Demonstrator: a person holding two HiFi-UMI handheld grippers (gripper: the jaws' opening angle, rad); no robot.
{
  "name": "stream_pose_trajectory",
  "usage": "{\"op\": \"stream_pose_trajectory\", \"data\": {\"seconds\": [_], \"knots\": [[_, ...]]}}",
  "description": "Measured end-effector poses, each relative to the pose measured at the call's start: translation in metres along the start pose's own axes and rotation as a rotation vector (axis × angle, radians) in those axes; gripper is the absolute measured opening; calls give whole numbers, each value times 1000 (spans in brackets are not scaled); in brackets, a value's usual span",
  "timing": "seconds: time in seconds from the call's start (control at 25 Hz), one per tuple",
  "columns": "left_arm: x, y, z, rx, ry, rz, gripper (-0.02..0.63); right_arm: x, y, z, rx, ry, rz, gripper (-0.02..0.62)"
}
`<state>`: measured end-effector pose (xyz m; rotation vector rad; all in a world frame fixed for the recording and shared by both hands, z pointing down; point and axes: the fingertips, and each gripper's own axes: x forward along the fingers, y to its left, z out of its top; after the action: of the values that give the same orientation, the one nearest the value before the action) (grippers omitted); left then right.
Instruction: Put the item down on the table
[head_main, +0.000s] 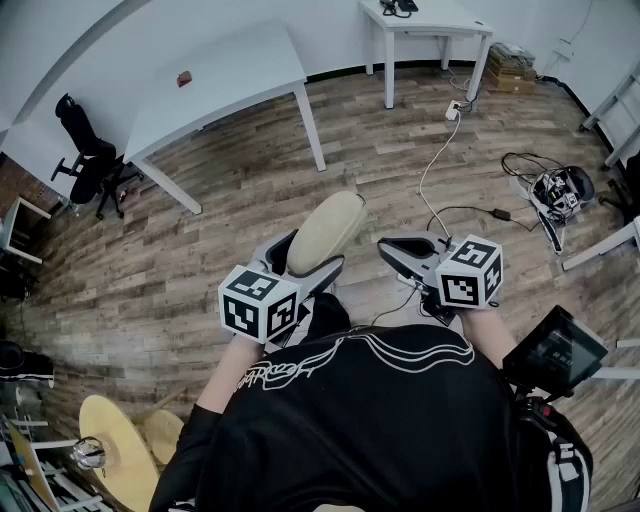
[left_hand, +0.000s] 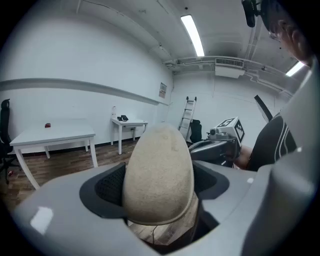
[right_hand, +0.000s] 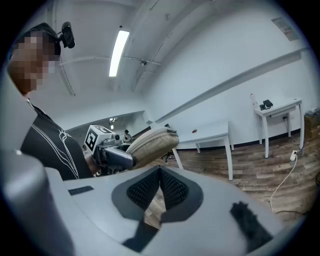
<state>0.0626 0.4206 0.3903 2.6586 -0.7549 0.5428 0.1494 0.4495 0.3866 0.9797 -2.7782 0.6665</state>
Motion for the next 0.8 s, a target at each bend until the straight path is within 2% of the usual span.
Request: {"op": "stream_pose_trajectory", "data": {"seconds": [0.2,0.48,0.6,0.8], "knots": [[22,59,5,-7,1,3,403,48,-38,10,9,18,5,8],[61,199,14,-62,28,55,403,160,-125,34,85,49,5,8],[76,264,28,-47,50,91,403,214,-163,54,99,69,4,8],[95,360,61,-39,48,102,403,298,-214,108,81,60,22,8]]}}
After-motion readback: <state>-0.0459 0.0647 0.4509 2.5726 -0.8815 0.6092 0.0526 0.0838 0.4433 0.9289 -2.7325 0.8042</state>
